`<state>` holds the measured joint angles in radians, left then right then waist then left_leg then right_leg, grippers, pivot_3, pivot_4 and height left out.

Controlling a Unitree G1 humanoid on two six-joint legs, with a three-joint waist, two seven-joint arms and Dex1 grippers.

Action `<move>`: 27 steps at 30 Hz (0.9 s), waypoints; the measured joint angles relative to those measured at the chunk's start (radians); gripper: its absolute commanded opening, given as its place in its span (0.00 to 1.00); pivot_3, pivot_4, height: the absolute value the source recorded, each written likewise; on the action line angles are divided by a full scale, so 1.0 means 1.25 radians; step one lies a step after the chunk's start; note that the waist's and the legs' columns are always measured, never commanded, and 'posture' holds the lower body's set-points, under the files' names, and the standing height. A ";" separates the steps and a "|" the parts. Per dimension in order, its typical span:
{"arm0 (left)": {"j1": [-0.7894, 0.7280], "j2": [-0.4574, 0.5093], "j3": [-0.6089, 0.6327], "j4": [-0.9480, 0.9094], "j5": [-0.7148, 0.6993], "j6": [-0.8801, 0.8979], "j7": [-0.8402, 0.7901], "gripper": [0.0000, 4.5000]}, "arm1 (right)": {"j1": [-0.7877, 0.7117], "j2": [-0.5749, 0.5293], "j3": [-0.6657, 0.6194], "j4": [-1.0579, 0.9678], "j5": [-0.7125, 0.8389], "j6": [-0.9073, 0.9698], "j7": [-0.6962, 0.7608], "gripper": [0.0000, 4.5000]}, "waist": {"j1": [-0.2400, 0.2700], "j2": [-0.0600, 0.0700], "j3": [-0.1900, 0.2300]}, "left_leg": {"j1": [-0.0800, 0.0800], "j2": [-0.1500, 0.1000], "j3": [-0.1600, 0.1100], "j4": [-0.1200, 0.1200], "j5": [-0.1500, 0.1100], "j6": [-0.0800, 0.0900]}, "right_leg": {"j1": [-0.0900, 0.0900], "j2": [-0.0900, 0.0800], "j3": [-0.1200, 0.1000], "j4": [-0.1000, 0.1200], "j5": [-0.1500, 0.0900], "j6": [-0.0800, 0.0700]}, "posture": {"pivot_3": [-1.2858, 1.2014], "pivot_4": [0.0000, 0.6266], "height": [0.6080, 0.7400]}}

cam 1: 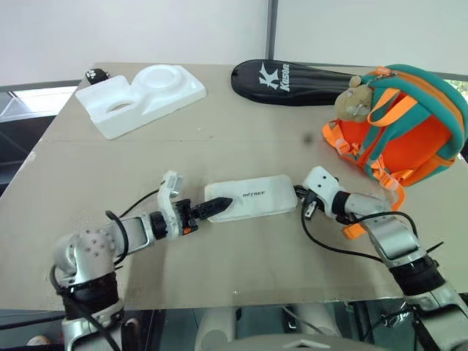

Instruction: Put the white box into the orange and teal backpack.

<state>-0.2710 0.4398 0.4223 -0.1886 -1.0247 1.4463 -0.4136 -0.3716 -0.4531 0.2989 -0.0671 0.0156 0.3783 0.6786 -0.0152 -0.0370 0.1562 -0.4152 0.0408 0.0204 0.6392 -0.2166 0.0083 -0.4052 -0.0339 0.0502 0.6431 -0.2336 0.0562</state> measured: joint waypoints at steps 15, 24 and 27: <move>-0.041 -0.104 0.077 0.053 -0.106 0.025 0.084 0.24 | 0.060 0.049 -0.064 -0.037 0.051 0.042 -0.002 0.09 | 0.003 0.000 0.000 | -0.001 -0.001 -0.001 0.002 0.000 0.000 | 0.001 -0.001 -0.001 0.000 0.000 0.000 | 0.52 0.24 1.00; -0.038 -0.119 0.061 0.054 -0.121 -0.007 0.110 0.24 | 0.134 0.051 -0.344 -0.328 0.279 0.235 -0.079 0.89 | 0.005 0.000 0.000 | -0.002 -0.001 -0.003 0.001 0.000 0.000 | 0.001 -0.001 -0.002 0.000 0.000 0.000 | 0.52 0.24 1.00; -0.067 -0.122 0.052 0.080 -0.117 -0.038 0.110 0.24 | 0.125 0.012 -0.479 -0.474 0.411 0.392 -0.139 1.00 | 0.006 0.000 0.001 | -0.002 -0.001 -0.003 0.002 0.000 0.000 | 0.001 -0.001 -0.003 0.000 -0.001 -0.001 | 0.52 0.24 1.00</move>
<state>-0.3553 0.2874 0.4874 -0.0891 -1.1710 1.3993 -0.2758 -0.2148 -0.4375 -0.2996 -0.6591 0.5291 0.8687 0.5051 -0.0074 -0.0371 0.1570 -0.4175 0.0398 0.0168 0.6412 -0.2166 0.0082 -0.4039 -0.0352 0.0468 0.6424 -0.2346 0.0545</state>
